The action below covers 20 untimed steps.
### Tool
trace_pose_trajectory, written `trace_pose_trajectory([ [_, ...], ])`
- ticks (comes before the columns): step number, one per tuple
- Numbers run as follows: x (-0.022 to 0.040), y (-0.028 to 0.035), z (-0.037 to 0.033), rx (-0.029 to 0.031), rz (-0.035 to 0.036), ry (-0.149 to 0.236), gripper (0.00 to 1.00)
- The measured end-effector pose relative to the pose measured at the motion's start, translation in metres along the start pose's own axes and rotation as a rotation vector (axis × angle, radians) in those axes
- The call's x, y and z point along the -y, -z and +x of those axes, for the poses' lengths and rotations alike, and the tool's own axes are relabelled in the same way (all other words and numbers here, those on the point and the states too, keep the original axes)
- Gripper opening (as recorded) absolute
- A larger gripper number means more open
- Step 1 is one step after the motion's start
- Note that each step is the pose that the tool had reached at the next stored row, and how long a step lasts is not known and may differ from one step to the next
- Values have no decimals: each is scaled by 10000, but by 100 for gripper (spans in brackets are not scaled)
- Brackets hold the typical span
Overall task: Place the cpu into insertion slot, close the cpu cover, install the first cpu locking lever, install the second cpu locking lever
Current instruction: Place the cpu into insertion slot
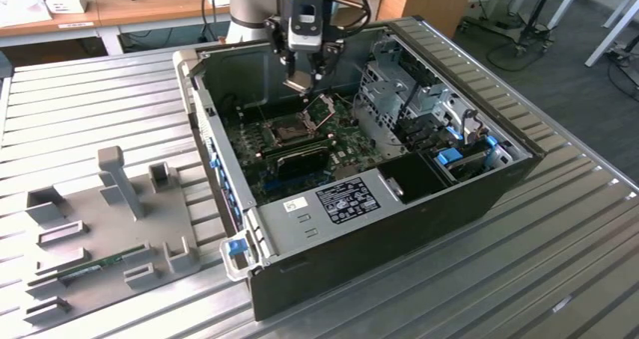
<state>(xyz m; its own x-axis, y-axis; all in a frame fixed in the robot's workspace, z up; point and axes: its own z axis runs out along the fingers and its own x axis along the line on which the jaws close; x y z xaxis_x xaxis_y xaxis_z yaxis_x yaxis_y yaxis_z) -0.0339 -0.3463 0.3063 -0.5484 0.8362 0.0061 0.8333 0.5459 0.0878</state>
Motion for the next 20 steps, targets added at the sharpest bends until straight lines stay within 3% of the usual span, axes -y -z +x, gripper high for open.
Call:
trace_pose_trajectory([
  [4, 1, -4, 0, 57, -3, -645, 54],
  [10, 3, -12, 2, 59, -6, -680, 54],
  [15, 51, -37, 31, 61, -3, -681, 54],
  [20, 77, -95, 44, 78, 7, -683, 54],
])
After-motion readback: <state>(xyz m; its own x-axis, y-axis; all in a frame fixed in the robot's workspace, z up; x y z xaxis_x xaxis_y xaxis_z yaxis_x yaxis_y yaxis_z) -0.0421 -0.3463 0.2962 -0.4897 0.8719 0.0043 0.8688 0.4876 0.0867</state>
